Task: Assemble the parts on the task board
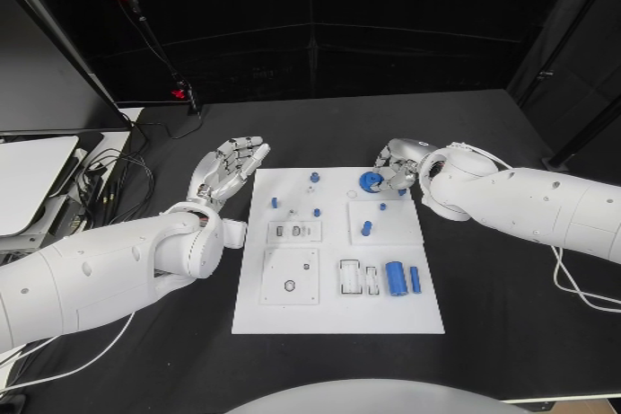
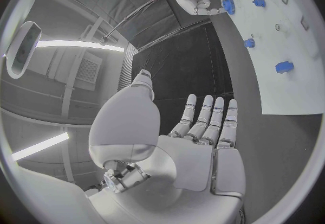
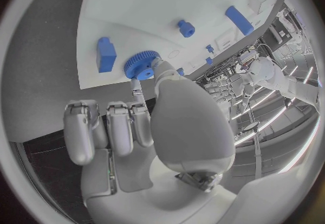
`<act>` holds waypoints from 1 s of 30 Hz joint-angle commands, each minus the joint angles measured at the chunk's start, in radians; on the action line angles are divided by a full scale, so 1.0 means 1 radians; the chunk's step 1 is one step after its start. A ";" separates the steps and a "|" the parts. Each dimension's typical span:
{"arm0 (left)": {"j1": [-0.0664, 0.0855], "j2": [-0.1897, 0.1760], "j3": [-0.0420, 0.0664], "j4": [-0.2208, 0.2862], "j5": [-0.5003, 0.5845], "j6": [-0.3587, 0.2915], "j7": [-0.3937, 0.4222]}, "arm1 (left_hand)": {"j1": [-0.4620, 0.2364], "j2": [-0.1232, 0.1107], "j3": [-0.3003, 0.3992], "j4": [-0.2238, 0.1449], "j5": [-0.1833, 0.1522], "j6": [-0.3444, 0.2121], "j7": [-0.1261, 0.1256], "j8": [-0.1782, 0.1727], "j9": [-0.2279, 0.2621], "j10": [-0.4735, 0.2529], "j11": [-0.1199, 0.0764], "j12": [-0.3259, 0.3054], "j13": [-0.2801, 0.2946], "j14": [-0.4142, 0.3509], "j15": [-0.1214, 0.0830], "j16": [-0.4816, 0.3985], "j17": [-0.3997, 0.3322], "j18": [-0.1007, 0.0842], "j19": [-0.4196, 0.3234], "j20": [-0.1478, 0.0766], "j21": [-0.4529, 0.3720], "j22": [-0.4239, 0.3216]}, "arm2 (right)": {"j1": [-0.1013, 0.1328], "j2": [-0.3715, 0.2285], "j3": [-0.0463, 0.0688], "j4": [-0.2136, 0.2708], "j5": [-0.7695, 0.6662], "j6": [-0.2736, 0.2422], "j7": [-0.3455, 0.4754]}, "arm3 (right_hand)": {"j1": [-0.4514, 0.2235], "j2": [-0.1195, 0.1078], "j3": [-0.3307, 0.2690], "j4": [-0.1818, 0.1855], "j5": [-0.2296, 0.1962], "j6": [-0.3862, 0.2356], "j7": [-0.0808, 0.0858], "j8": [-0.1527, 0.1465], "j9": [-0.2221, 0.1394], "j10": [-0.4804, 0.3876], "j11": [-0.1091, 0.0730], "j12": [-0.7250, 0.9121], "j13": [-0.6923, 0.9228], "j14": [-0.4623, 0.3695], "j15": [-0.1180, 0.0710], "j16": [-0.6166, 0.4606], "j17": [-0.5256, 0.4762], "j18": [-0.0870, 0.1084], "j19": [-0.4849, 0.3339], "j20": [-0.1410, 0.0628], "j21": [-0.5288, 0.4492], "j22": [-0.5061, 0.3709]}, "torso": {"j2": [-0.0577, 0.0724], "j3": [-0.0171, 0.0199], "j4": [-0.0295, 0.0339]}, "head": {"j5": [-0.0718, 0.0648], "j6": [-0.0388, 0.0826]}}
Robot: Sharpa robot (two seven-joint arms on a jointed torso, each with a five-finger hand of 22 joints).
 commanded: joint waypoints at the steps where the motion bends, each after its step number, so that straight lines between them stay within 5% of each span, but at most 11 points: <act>1: 0.001 0.001 0.001 0.000 -0.006 0.011 0.342 | -0.001 0.010 0.006 0.000 0.005 -0.010 0.156 0.004 -0.001 -0.009 -0.001 0.005 -0.002 -0.005 0.002 0.003 -0.001 0.019 0.001 0.005 0.003 0.001 | 0.001 0.003 -0.001 0.001 -0.009 0.017 -0.019 | -0.004 0.013 0.007 0.000 -0.006 0.004 0.001 0.004 0.001 0.106 0.007 0.003 0.263 0.108 0.007 0.002 0.263 -0.007 0.106 0.006 0.003 0.263 | 0.000 0.0000 -0.0006 | 0.000 0.000; 13: 0.002 0.000 0.001 -0.001 -0.006 0.010 0.340 | -0.001 0.011 0.006 0.000 0.006 -0.010 0.156 0.004 -0.002 -0.009 -0.001 0.006 -0.002 -0.005 0.002 0.003 -0.001 0.019 0.000 0.005 0.004 0.001 | -0.002 0.011 -0.001 -0.004 -0.009 0.026 -0.034 | -0.010 0.032 0.019 -0.003 -0.010 0.015 0.000 0.010 0.003 0.106 0.007 0.003 0.263 0.108 0.007 0.002 0.263 -0.007 0.106 0.007 0.003 0.263 | -0.001 0.0001 0.0005 | 0.003 -0.002; 22: 0.002 0.000 0.001 -0.003 -0.006 0.010 0.338 | -0.003 0.013 0.007 0.000 0.009 -0.011 0.156 0.005 -0.003 -0.010 0.000 0.007 -0.003 -0.006 0.003 0.004 -0.001 0.019 -0.001 0.006 0.004 0.001 | -0.010 0.003 0.000 0.015 -0.012 0.010 -0.059 | 0.070 0.096 0.097 -0.053 -0.009 0.088 -0.014 0.007 0.001 0.106 -0.006 0.003 0.263 0.108 -0.002 0.002 0.263 -0.007 0.106 -0.002 0.003 0.263 | 0.001 0.0003 0.0009 | -0.002 0.004; 30: 0.002 0.001 0.001 -0.003 -0.006 0.011 0.336 | -0.003 0.013 0.007 0.000 0.009 -0.011 0.156 0.005 -0.003 -0.010 0.000 0.007 -0.003 -0.006 0.003 0.004 -0.001 0.019 -0.001 0.006 0.004 0.001 | -0.013 -0.007 0.000 0.031 -0.019 -0.079 -0.029 | 0.076 0.099 0.112 -0.070 -0.009 0.134 -0.021 0.000 -0.002 0.106 -0.011 0.003 0.263 0.108 -0.003 0.002 0.263 -0.007 0.106 -0.004 0.003 0.263 | 0.000 0.0004 0.0004 | 0.003 0.003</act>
